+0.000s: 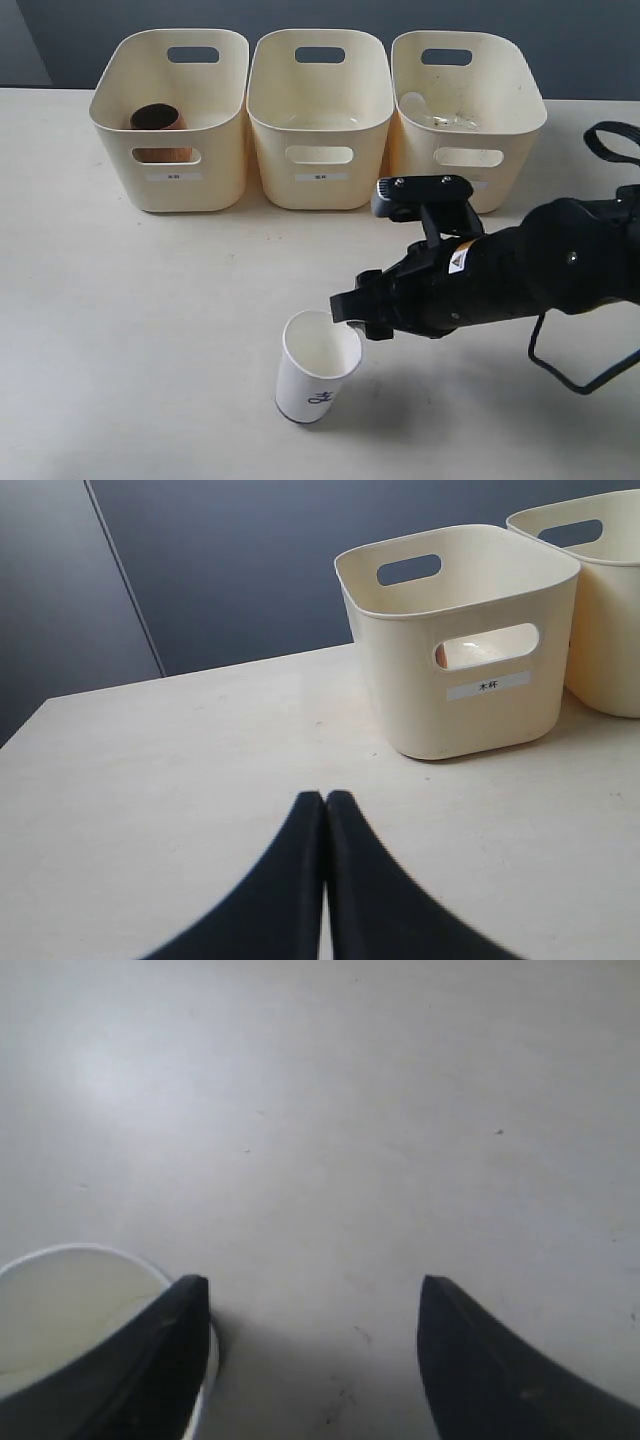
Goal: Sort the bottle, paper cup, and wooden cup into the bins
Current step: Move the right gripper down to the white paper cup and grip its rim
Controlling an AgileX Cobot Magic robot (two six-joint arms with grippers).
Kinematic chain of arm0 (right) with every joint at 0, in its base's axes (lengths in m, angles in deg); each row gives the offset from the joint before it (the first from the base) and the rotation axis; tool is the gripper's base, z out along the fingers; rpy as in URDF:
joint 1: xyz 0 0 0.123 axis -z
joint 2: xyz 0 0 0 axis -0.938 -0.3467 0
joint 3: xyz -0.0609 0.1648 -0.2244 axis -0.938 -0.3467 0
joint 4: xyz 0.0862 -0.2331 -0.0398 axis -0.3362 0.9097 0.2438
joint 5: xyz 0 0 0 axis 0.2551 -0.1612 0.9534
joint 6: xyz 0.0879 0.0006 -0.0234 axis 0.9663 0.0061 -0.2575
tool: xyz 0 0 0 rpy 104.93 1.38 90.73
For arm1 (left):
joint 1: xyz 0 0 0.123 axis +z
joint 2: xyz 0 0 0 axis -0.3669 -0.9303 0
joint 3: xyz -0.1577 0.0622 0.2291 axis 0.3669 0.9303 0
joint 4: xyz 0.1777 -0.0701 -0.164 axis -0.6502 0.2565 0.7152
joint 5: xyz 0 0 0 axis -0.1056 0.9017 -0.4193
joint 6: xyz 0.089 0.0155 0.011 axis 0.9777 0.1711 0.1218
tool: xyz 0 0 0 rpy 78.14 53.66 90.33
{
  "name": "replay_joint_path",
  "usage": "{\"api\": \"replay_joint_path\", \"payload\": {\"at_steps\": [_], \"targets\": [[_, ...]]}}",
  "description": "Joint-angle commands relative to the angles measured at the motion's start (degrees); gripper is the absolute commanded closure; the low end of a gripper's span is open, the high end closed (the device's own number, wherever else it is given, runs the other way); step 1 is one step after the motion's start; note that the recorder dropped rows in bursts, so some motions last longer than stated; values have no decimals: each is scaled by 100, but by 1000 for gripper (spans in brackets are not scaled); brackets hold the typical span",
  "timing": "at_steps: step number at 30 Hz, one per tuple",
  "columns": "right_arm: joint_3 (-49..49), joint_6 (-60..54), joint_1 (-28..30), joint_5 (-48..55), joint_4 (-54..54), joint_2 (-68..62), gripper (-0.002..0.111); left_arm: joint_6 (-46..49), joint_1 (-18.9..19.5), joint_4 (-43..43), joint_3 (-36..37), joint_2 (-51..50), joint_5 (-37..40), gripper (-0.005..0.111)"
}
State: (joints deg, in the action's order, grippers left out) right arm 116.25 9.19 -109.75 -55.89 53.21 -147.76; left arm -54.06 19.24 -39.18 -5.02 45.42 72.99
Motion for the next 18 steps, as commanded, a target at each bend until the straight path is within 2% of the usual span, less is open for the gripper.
{"api": "replay_joint_path", "payload": {"at_steps": [1, 13, 18], "targets": [[-15, -12, -9, -10, -138, -19, 50, -11, -18, 7, 7, 28, -5, 107], [7, -47, -9, 188, -523, 17, 50, -11, -18, 7, 7, 28, -5, 107], [102, -782, -180, 334, -1211, 299, 50, -11, -18, 7, 7, 28, -5, 107]]}}
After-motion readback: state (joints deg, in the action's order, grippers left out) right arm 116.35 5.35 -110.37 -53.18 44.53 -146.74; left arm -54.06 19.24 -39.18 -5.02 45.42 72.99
